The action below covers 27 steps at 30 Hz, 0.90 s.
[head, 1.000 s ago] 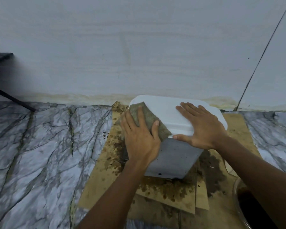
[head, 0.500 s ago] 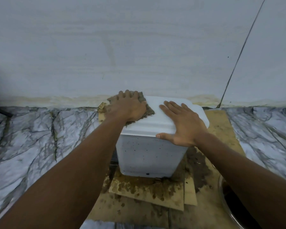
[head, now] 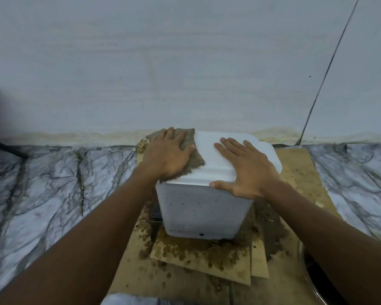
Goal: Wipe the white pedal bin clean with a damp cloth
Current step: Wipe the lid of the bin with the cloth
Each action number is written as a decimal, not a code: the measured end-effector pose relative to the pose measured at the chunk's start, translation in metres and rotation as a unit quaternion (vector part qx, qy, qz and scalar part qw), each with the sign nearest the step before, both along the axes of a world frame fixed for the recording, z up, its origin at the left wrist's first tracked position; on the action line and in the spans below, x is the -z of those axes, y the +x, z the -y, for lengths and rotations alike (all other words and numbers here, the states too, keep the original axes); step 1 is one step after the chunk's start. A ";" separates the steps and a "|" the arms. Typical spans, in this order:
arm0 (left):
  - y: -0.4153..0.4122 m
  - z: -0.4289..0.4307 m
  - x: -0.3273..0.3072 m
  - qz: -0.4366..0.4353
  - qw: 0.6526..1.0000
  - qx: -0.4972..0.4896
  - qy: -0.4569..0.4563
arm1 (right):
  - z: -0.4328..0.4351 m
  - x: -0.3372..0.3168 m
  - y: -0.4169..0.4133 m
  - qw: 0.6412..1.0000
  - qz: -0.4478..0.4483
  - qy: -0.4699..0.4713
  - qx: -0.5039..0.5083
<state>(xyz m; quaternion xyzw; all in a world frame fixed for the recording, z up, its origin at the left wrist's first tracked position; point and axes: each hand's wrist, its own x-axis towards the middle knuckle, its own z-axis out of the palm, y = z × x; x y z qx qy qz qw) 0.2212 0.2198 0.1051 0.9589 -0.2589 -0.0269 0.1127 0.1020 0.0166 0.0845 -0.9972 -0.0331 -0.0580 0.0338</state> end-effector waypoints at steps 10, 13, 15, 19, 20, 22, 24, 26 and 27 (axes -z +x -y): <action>0.002 -0.009 0.005 -0.014 0.977 -0.080 -0.198 | 0.000 0.001 -0.001 1.000 0.005 -0.006 -0.002; -0.024 -0.014 0.029 0.071 0.956 -0.130 -0.254 | -0.001 -0.001 -0.001 1.000 0.002 -0.008 -0.001; -0.044 -0.011 0.045 0.129 0.933 -0.153 -0.298 | -0.001 -0.001 -0.001 1.000 0.002 -0.009 0.001; -0.069 0.005 0.069 0.264 0.923 -0.112 -0.257 | 0.002 -0.001 -0.003 1.000 0.000 0.007 0.004; -0.072 0.008 0.072 0.284 0.928 -0.086 -0.226 | 0.002 -0.001 -0.003 1.000 0.000 0.008 0.003; -0.072 0.012 0.075 0.306 0.936 -0.022 -0.170 | 0.003 0.000 -0.002 1.000 0.004 0.006 0.001; -0.064 0.008 0.075 0.323 0.936 0.038 -0.136 | 0.005 0.001 0.000 1.000 0.008 0.006 0.000; -0.050 -0.006 0.077 0.344 0.929 0.073 -0.117 | 0.006 0.001 0.000 1.000 0.007 0.010 -0.001; -0.042 -0.015 0.078 0.353 0.925 0.076 -0.120 | 0.007 0.000 0.001 1.000 0.004 0.011 -0.002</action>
